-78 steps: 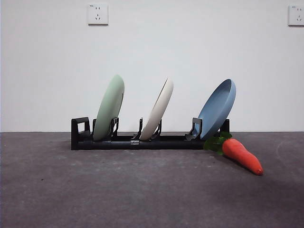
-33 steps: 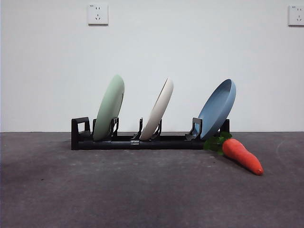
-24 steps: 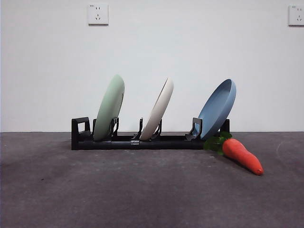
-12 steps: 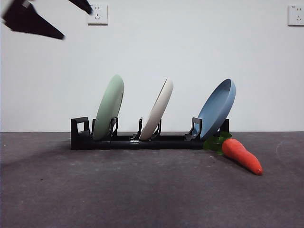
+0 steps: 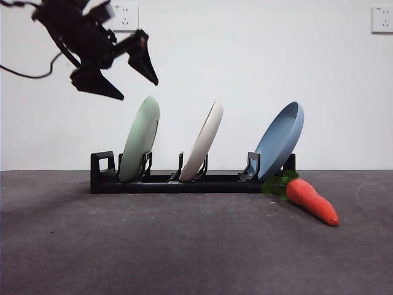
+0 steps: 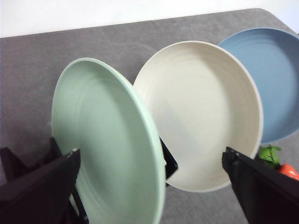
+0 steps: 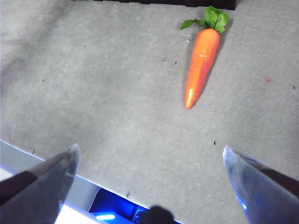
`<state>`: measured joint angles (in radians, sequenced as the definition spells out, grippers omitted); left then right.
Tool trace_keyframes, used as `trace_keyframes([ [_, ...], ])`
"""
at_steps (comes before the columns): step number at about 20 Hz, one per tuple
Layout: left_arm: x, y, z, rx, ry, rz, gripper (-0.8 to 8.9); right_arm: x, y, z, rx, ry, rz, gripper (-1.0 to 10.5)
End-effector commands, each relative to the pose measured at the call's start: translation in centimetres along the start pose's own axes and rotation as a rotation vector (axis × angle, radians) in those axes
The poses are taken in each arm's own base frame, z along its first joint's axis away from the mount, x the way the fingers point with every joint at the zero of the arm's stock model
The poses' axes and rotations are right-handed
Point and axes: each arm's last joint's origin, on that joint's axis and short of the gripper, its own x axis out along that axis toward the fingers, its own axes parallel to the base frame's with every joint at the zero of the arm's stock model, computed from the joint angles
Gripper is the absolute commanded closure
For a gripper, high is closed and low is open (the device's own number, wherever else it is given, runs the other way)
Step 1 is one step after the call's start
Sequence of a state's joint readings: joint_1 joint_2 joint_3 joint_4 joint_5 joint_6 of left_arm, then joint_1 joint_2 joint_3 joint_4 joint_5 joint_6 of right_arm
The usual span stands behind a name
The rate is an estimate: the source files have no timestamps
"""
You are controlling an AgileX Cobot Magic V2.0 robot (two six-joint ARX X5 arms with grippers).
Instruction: Take the green plate from the plate rack,put the plate on the table,take the carrot from the table,put the carrot in the plate
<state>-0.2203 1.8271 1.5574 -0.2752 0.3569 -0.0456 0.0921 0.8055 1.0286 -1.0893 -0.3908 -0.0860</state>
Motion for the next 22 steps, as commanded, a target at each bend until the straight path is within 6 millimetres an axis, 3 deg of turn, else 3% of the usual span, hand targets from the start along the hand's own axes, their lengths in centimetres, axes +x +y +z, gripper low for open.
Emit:
trace_keyframes([
  [1, 1.9, 0.1, -0.8, 0.007, 0.016, -0.008, 2.52, -0.1, 0.1, 0.1, 0.007, -0.005, 0.001, 3.2],
  [5, 4.2, -0.3, -2.4, 0.004, 0.071, -0.016, 2.63, -0.1, 0.1, 0.1, 0.025, -0.006, 0.001, 3.2],
  [9, 5.0, -1.1, -2.7, 0.018, 0.076, -0.009, 4.39, -0.1, 0.1, 0.1, 0.033, -0.005, 0.002, 3.2],
  [12, 5.0, -1.1, -2.6, 0.020, 0.068, -0.014, 7.02, -0.1, 0.1, 0.1, 0.033, -0.005, 0.002, 3.2],
  [14, 5.0, -1.1, -2.6, 0.019, 0.069, -0.014, 8.19, -0.1, 0.1, 0.1, 0.034, -0.003, 0.002, 3.2],
  [22, 4.2, -1.0, -2.3, -0.009, 0.071, -0.011, 8.22, -0.1, 0.1, 0.1, 0.037, -0.003, 0.002, 3.2],
])
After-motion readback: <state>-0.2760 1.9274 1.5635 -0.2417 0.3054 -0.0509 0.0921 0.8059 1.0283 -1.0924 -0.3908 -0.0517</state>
